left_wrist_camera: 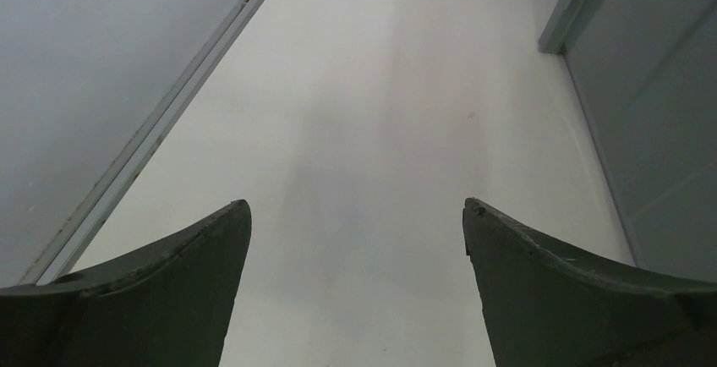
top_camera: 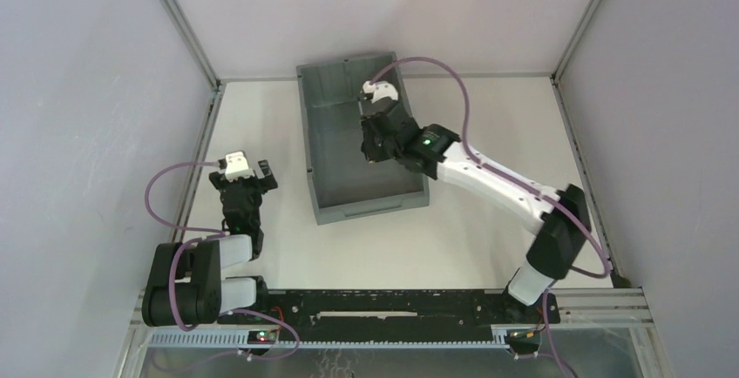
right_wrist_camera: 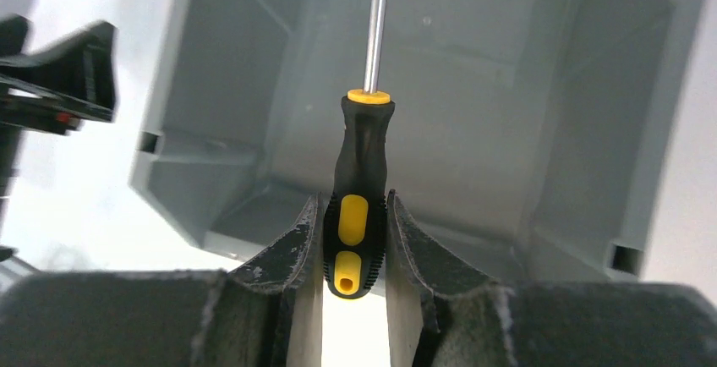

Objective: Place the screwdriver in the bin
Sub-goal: Place the screwdriver in the bin.

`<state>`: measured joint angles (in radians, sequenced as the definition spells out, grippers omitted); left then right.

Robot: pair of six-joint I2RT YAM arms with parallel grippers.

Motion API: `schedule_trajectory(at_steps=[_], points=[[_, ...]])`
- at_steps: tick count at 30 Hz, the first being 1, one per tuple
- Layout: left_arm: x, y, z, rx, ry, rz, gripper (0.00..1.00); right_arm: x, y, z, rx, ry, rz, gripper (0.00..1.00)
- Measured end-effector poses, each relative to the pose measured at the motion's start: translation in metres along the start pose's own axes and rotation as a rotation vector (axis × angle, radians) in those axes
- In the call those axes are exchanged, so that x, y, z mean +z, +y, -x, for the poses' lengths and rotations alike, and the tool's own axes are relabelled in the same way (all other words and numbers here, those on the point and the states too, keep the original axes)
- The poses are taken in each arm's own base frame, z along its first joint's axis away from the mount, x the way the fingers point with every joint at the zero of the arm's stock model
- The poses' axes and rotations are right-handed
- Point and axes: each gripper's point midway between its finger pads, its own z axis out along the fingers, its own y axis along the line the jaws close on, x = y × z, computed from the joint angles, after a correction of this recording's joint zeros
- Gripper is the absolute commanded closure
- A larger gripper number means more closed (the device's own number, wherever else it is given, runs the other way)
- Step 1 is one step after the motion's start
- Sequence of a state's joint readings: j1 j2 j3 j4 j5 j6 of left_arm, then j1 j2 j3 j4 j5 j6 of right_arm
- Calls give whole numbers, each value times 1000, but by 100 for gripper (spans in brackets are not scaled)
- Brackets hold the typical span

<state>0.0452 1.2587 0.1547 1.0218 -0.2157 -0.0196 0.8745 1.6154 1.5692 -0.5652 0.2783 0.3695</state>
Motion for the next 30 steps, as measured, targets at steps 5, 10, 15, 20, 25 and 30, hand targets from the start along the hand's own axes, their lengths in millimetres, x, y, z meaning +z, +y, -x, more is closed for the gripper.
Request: schedule_trajectory(at_steps=[5,10,15,20,25,30], points=[[0,0,0,0,0,0,0,54,-4,-46,-8,121,-27,98],[0,0,0,0,0,0,0,99,-8,-86,-7,209,-46,97],[0,0,0,0,0,0,0,129,-16,-118,-1,277,-68,95],[0,0,0,0,0,0,0,153,-28,-150,8,347,-89,88],[0,0,0,0,0,0,0,167,-29,-151,27,354,-82,72],[0,0,0,0,0,0,0,175,-27,-152,47,354,-71,5]])
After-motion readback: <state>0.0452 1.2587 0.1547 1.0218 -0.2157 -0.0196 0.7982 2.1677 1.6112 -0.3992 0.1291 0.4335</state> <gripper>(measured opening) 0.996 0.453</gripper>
